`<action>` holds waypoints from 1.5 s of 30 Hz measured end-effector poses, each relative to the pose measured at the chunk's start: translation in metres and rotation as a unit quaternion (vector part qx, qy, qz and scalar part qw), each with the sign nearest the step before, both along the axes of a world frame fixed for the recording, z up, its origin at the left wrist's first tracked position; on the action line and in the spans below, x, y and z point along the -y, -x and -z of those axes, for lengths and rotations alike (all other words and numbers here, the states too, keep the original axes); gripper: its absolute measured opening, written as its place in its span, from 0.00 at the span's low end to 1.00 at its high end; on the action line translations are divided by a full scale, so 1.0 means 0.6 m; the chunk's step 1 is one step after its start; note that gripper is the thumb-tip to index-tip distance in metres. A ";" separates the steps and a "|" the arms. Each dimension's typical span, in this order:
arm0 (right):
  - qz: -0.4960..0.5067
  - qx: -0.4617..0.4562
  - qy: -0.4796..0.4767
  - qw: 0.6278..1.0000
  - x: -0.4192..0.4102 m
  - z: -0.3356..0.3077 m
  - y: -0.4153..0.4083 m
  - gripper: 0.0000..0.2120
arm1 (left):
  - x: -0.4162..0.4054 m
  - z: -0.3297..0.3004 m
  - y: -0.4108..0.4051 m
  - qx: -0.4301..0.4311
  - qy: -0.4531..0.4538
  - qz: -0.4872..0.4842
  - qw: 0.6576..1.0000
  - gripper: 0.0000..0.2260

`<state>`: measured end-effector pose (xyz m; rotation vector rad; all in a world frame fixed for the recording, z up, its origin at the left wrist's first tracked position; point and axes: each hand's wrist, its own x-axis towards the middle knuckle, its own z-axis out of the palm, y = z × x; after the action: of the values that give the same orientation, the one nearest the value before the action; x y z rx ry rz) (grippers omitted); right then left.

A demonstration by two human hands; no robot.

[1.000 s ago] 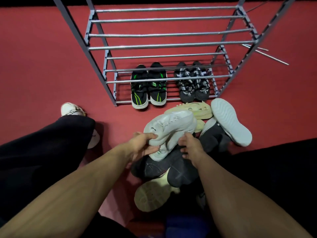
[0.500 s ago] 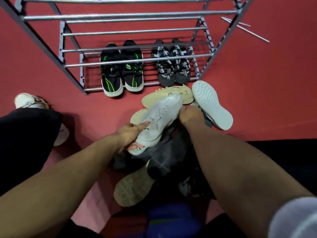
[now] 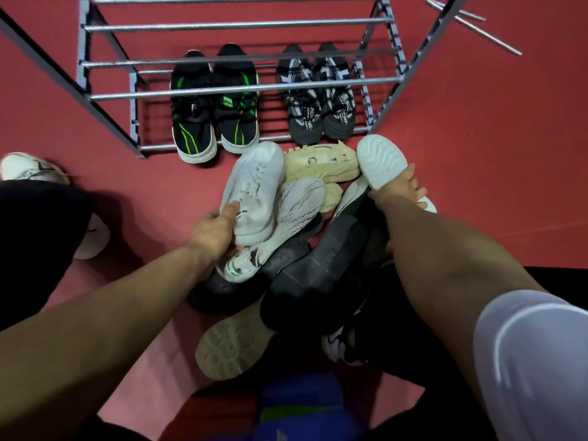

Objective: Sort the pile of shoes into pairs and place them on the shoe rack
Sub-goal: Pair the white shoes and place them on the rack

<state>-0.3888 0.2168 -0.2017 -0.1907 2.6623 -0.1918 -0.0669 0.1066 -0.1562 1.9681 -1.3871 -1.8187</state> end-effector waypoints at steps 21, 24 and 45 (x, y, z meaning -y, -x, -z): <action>0.172 0.407 0.340 0.830 0.025 -0.147 -0.281 0.29 | 0.010 -0.060 -0.064 -0.059 -0.065 -0.036 0.996 0.21; 0.122 0.336 0.190 0.914 0.001 -0.129 -0.305 0.25 | 0.009 -0.045 -0.082 -0.058 -0.103 -0.018 0.993 0.14; 0.167 0.476 0.319 0.803 -0.047 -0.141 -0.333 0.11 | -0.003 -0.054 -0.121 -0.093 -0.041 0.044 0.994 0.04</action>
<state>-0.1891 0.2452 -0.1172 0.1516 1.5144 -1.0058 0.0058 0.1087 -0.1238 1.7461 -1.3804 -2.0697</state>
